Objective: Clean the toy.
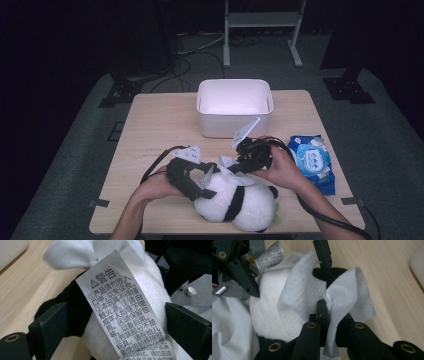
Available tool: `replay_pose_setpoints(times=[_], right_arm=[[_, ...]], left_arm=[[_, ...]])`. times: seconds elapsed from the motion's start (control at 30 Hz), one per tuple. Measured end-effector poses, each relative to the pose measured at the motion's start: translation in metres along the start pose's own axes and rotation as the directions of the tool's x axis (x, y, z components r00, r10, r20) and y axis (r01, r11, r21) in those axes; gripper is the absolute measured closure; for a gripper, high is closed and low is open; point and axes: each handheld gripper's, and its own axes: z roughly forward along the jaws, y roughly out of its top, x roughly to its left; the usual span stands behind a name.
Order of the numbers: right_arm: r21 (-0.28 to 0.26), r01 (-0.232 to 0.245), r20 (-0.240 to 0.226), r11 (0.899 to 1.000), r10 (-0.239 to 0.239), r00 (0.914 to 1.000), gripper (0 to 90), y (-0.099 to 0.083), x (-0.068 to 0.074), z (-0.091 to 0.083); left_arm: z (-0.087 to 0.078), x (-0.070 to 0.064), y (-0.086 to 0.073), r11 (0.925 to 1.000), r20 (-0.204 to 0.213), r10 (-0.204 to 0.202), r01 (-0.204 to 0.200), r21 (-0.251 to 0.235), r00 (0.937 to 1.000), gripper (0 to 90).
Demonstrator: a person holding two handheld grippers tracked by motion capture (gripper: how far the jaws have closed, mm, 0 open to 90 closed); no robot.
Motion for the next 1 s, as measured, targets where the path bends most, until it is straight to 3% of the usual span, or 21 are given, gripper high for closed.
replay_pose_setpoints(times=[0.2,0.23,0.37,0.43,0.63,0.7,0.77,0.9,1.0], right_arm=[[0.011,-0.047,-0.021,0.999,0.047,0.9987,83.0,-0.026,0.002,-0.003],[0.011,-0.058,-0.031,0.998,0.058,0.9978,83.1,-0.034,0.001,-0.002],[0.013,-0.073,-0.040,0.997,0.073,0.9965,83.1,-0.044,0.001,0.001],[-0.003,-0.077,-0.045,0.997,0.077,0.9960,83.1,-0.050,0.001,0.002],[-0.033,-0.089,-0.053,0.996,0.087,0.9948,83.4,-0.055,0.002,0.003],[-0.036,-0.094,-0.055,0.995,0.092,0.9942,83.5,-0.057,0.000,0.003],[-0.037,-0.109,-0.056,0.993,0.107,0.9927,83.8,-0.059,-0.002,0.003],[-0.052,-0.138,-0.064,0.989,0.134,0.9888,84.3,-0.062,-0.012,0.003],[-0.049,-0.153,-0.071,0.987,0.150,0.9862,84.7,-0.062,-0.018,0.005]], left_arm=[[0.000,0.001,-0.004,0.9976,0.005,-0.069,0.069,-0.012,0.9976,5.6],[-0.001,0.002,-0.008,0.9952,0.013,-0.096,0.096,-0.016,0.9953,5.2],[-0.001,0.003,-0.014,0.9895,0.040,-0.142,0.142,-0.023,0.9891,3.3],[0.002,0.003,-0.018,0.9887,0.049,-0.150,0.150,0.005,0.9875,2.5],[0.011,0.006,-0.023,0.9841,0.095,-0.176,0.178,-0.008,0.9798,1.5],[0.011,0.009,-0.023,0.9834,0.112,-0.174,0.179,-0.031,0.9783,10.3],[0.010,0.011,-0.024,0.9834,0.115,-0.168,0.174,-0.051,0.9791,25.4],[0.012,0.021,-0.021,0.9801,0.104,-0.158,0.169,-0.105,0.9819,34.4],[0.014,0.024,-0.018,0.9813,0.084,-0.153,0.162,-0.105,0.9846,34.3]])
